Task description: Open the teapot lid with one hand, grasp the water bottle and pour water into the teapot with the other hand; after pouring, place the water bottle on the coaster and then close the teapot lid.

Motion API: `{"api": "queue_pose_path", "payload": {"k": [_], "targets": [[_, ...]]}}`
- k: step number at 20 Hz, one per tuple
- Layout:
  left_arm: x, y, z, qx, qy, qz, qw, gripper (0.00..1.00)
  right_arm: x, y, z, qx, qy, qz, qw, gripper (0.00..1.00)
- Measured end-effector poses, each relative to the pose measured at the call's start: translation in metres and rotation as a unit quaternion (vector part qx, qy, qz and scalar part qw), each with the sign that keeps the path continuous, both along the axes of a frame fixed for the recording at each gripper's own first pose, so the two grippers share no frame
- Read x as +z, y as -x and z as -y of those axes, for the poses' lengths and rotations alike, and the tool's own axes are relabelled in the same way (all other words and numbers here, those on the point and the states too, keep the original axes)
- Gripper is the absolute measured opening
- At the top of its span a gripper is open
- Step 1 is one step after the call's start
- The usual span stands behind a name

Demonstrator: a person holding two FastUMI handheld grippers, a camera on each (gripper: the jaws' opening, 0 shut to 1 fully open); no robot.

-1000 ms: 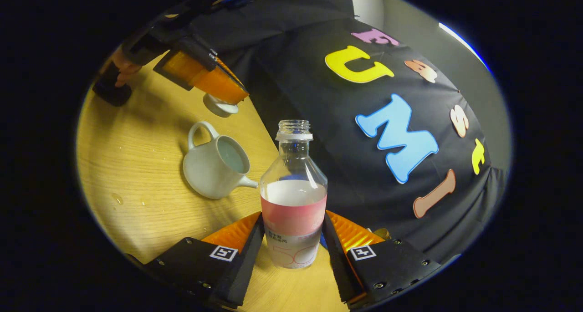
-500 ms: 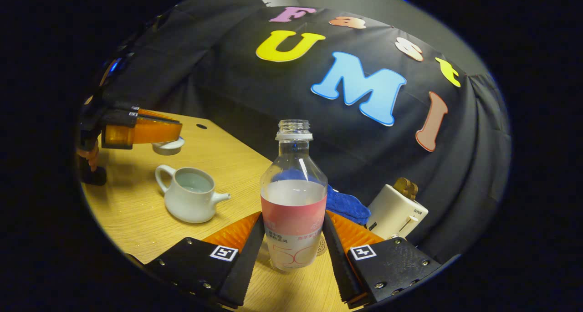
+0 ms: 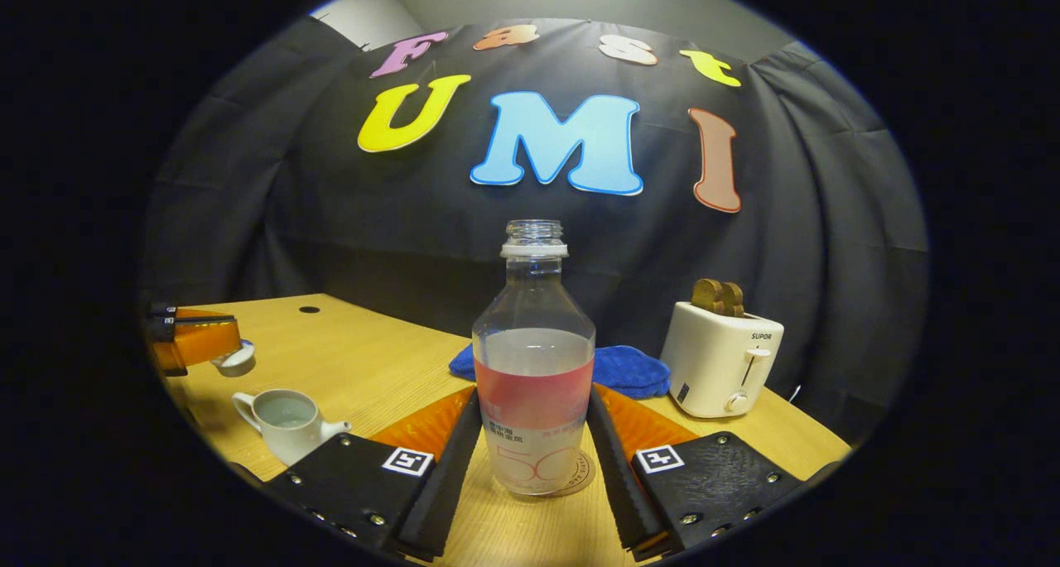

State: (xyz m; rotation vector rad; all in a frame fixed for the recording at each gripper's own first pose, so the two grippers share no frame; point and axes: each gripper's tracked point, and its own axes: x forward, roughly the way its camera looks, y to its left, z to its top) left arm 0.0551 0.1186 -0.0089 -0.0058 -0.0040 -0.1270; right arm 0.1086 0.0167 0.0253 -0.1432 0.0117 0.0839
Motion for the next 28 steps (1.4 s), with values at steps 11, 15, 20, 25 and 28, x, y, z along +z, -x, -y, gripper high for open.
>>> {"api": "queue_pose_path", "payload": {"k": [11, 15, 20, 25, 28], "targets": [[0.000, 0.000, 0.000, 0.001, -0.001, 0.001, 1.000, 0.14, -0.018, -0.026, 0.011, -0.024, -0.022, -0.013, 0.999, 0.74], [0.001, -0.001, 0.000, 0.001, -0.001, 0.001, 1.000, 0.14, -0.020, -0.030, 0.011, -0.024, -0.035, -0.014, 0.999, 0.74], [0.001, -0.002, -0.001, 0.002, 0.000, 0.001, 1.000, 0.14, -0.027, -0.031, 0.020, -0.032, -0.072, -0.030, 0.996, 0.74], [0.000, -0.001, 0.000, 0.002, 0.000, 0.001, 1.000, 0.14, -0.026, -0.031, 0.020, -0.037, -0.064, -0.027, 0.997, 0.76], [0.001, -0.001, 0.000, 0.002, 0.000, 0.001, 1.000, 0.14, -0.026, -0.032, 0.020, -0.037, -0.075, -0.032, 0.996, 0.77]]}}
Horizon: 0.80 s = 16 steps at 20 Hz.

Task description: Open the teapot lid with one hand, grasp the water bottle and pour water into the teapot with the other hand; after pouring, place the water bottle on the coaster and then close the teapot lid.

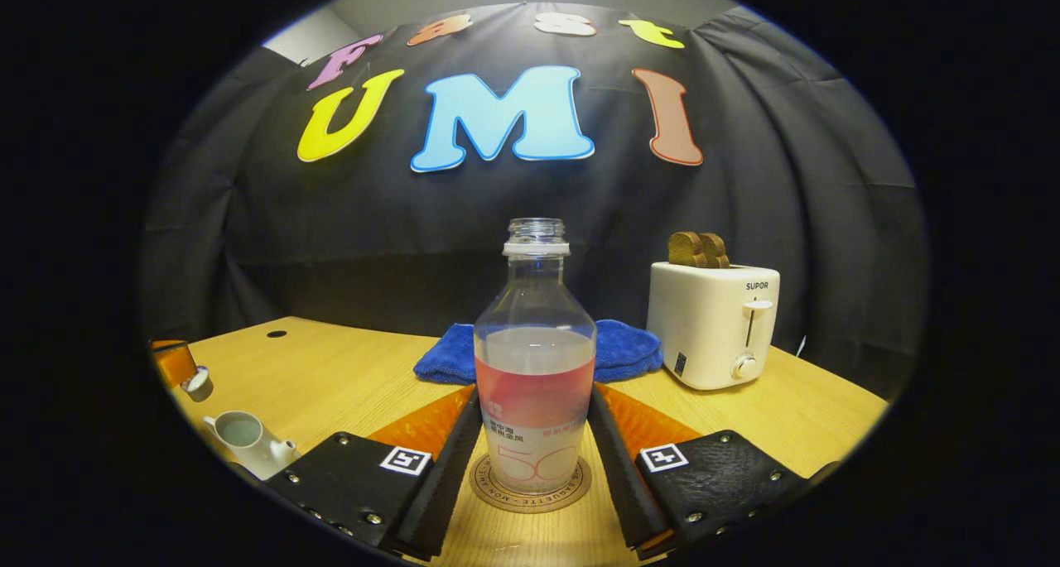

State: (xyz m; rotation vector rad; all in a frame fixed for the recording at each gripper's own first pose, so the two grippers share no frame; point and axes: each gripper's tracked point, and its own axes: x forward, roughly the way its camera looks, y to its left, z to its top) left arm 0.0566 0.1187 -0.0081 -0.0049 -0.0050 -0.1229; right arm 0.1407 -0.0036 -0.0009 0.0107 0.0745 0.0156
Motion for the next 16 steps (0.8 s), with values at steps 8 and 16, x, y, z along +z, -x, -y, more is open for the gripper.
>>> {"api": "queue_pose_path", "payload": {"k": [8, 16], "targets": [[0.000, 0.000, -0.001, 0.000, 0.000, 0.000, 1.000, 0.14, -0.002, 0.000, 0.000, 0.000, 0.001, 0.001, 1.000, 0.87], [0.000, 0.000, -0.008, 0.025, 0.000, 0.000, 1.000, 0.14, 0.001, 0.026, 0.011, -0.018, 0.002, 0.012, 1.000, 0.96]]}}
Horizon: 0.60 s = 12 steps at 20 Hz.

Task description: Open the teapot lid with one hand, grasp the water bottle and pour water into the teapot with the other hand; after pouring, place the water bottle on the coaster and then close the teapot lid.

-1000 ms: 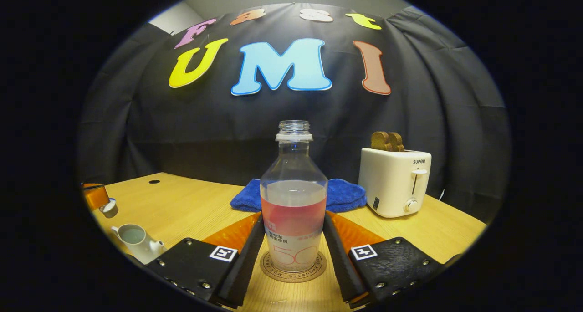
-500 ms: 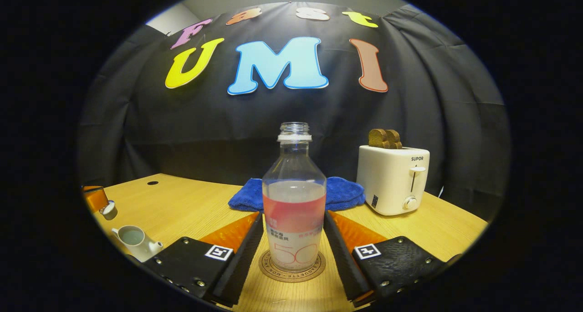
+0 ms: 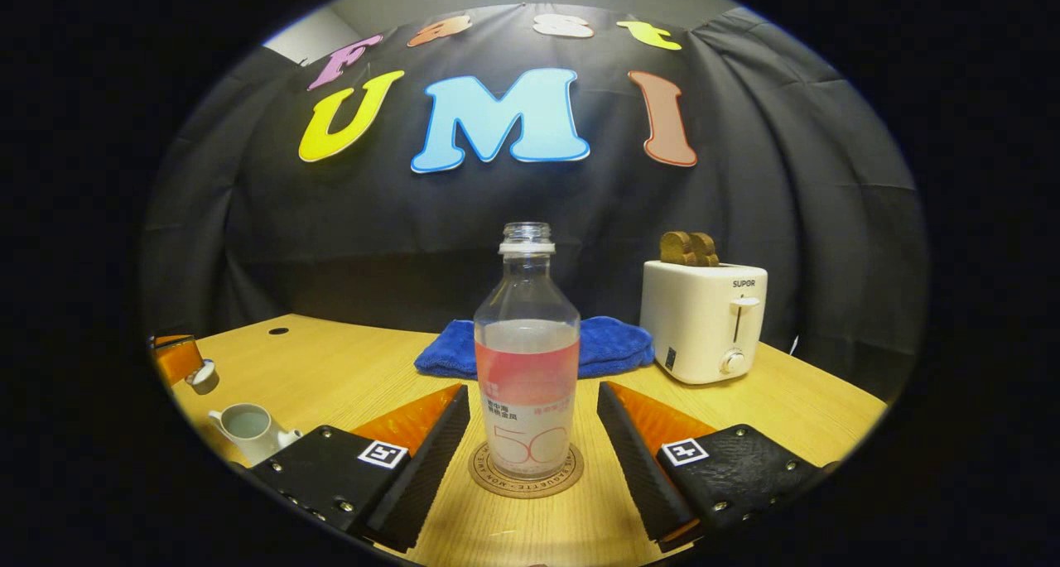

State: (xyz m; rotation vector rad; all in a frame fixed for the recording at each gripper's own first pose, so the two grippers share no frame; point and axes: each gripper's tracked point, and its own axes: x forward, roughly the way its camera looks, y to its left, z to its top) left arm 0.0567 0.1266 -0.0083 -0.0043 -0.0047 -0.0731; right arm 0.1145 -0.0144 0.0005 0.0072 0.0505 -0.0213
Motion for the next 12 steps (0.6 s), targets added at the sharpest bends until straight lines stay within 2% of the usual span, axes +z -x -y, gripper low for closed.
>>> {"api": "queue_pose_path", "payload": {"k": [4, 7, 12], "targets": [[-0.001, 0.001, 0.007, 0.001, 0.002, -0.003, 1.000, 0.12, 0.005, 0.026, 0.006, -0.014, 0.006, 0.023, 1.000, 0.95], [0.001, 0.002, 0.030, -0.019, 0.001, 0.000, 1.000, 0.14, 0.004, 0.044, 0.002, -0.005, 0.006, 0.023, 1.000, 0.95], [0.003, -0.001, 0.048, -0.017, 0.002, 0.000, 1.000, 0.13, 0.002, 0.061, -0.005, 0.012, 0.006, 0.024, 1.000, 0.96]]}}
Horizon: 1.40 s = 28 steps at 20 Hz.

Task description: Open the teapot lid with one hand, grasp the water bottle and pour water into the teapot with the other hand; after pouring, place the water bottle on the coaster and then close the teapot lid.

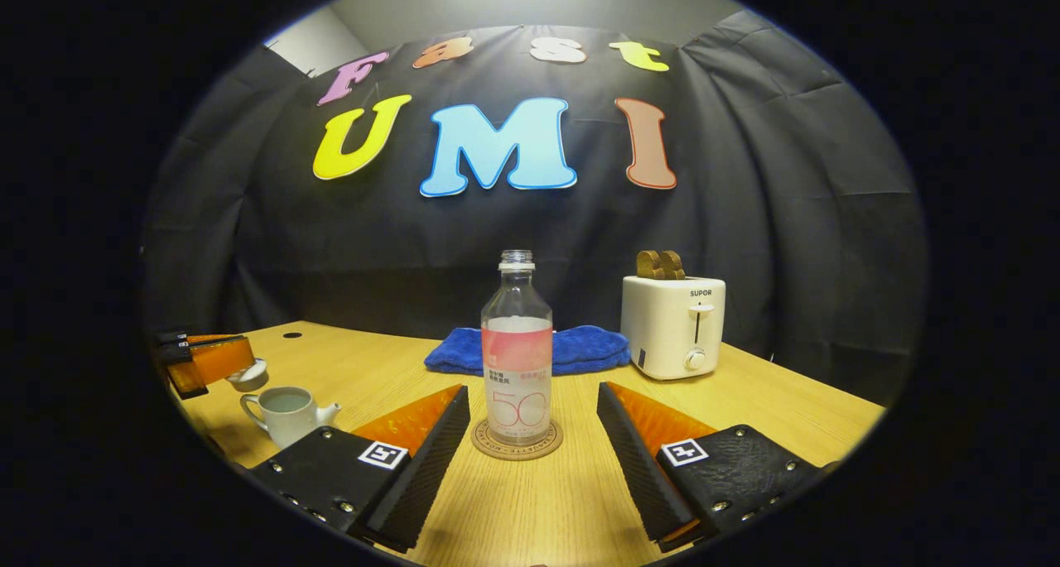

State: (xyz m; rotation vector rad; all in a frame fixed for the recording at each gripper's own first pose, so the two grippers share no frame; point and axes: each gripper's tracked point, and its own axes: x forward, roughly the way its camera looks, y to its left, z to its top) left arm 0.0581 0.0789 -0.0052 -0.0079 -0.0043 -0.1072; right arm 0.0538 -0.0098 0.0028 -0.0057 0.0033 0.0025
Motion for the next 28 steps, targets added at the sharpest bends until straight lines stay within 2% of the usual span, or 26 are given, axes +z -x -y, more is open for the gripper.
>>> {"api": "queue_pose_path", "payload": {"k": [6, 19, 28], "targets": [[0.001, -0.006, 0.028, -0.015, -0.001, 0.001, 1.000, 0.12, -0.001, 0.020, 0.000, 0.015, 0.001, -0.001, 1.000, 0.95], [0.002, -0.009, 0.053, -0.043, -0.001, 0.000, 0.999, 0.12, -0.002, 0.021, -0.001, 0.023, 0.000, -0.001, 1.000, 0.96], [-0.004, -0.013, 0.052, -0.030, -0.003, -0.027, 0.999, 0.15, -0.001, 0.021, -0.002, 0.026, 0.000, -0.001, 1.000, 0.95]]}}
